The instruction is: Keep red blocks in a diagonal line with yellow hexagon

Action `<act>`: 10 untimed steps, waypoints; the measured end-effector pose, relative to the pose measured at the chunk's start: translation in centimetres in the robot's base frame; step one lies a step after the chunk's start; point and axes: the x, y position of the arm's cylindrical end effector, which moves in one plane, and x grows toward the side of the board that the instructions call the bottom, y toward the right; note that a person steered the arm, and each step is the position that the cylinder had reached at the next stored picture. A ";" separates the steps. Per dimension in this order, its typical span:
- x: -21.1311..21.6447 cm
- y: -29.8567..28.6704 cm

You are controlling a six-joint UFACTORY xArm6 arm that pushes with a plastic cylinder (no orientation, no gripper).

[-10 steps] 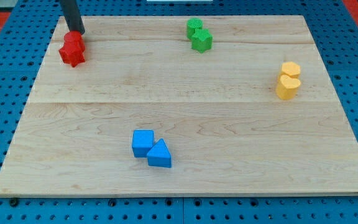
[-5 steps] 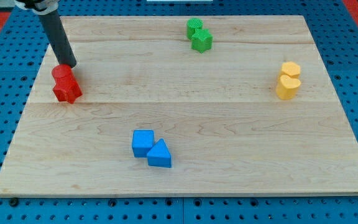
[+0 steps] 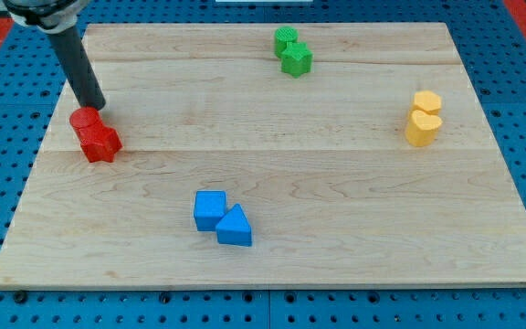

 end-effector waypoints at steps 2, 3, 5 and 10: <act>-0.5 -6.4; 1.9 -3.1; 8.0 6.1; 9.7 20.2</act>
